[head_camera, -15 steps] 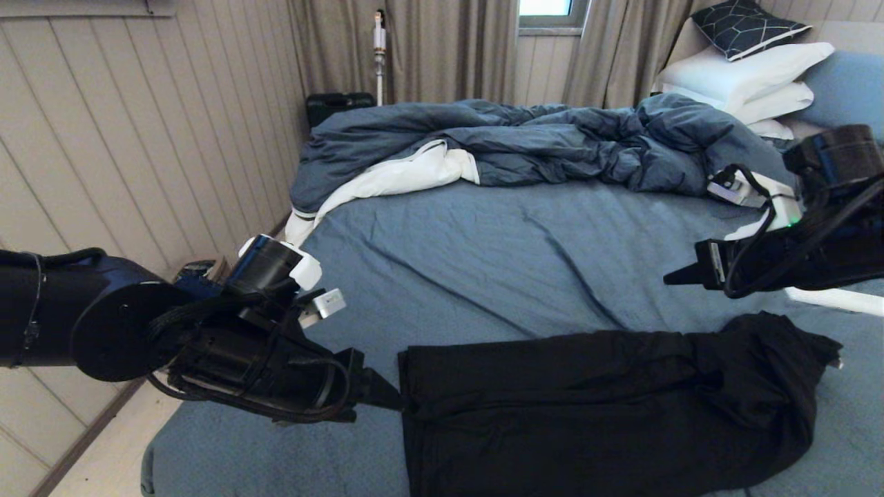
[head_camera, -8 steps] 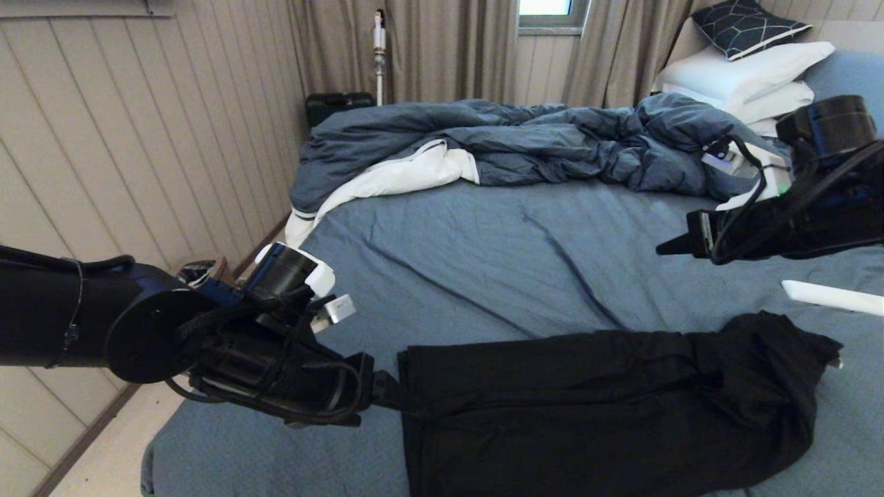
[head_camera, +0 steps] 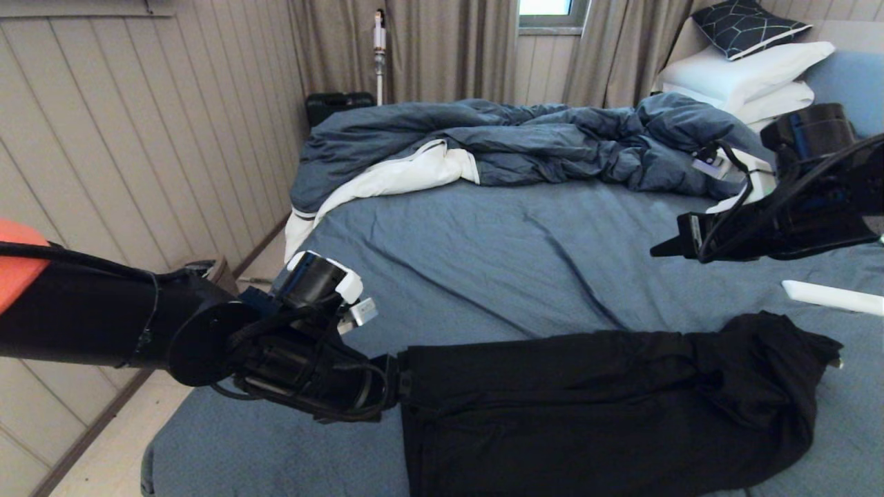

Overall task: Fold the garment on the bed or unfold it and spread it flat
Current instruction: Unford the black T-shirt

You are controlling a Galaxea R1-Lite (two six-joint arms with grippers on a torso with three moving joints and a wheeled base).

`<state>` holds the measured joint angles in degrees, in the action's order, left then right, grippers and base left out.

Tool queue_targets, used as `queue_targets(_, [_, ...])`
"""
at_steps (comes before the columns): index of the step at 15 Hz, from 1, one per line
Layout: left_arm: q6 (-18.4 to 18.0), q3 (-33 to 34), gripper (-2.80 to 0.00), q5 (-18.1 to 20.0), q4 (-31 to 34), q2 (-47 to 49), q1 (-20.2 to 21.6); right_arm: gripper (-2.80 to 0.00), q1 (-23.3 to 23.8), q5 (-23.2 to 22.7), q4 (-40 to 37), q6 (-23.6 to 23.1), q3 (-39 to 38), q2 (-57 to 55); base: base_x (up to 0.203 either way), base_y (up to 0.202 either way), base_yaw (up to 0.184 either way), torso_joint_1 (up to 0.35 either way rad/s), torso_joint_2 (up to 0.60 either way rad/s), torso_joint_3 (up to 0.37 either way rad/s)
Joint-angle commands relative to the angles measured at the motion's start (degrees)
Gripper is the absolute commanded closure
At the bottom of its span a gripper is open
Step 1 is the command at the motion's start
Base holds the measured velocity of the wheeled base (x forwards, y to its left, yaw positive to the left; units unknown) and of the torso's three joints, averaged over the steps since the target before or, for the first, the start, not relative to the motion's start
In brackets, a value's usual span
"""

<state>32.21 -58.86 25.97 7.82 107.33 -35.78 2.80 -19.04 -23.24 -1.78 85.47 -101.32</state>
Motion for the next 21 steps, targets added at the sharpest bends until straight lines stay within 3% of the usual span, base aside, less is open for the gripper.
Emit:
queue_targets(1, [0.3, -1.0, -2.8, 0.1, -0.6, 2.5, -0.5, 0.0, 0.0, -0.1, -0.1, -0.1, 0.0, -0.5, 0.0, 0.0, 0.0, 0.0, 0.0, 0.0])
queue_targets(7, [0.3, -1.7, -2.8, -3.5, -8.2, 9.4, -1.4, 0.0, 0.1, -0.1, -0.1, -0.1, 0.4, -0.7, 0.0, 0.0, 0.0, 0.0, 0.0, 0.0])
queue_targets(11, [0.4, -2.6, -2.8, -3.6, -8.4, 10.0, -4.0, 0.0, 0.2, -0.1, -0.1, -0.2, 0.5, -1.2, 0.0, 0.0, 0.0, 0.0, 0.0, 0.0])
queue_targets(12, [0.4, -2.8, 0.0, -3.6, -8.4, 10.0, -4.5, 0.0, 0.2, -0.1, -0.1, -0.2, 0.5, -1.2, 0.0, 0.0, 0.0, 0.0, 0.0, 0.0])
queue_targets(21, [0.9, -2.1, 0.0, -3.9, -8.5, 6.4, -4.1, 0.0, 0.3, -0.1, -0.1, -0.2, 0.8, -1.8, 0.0, 0.0, 0.0, 0.0, 0.0, 0.0])
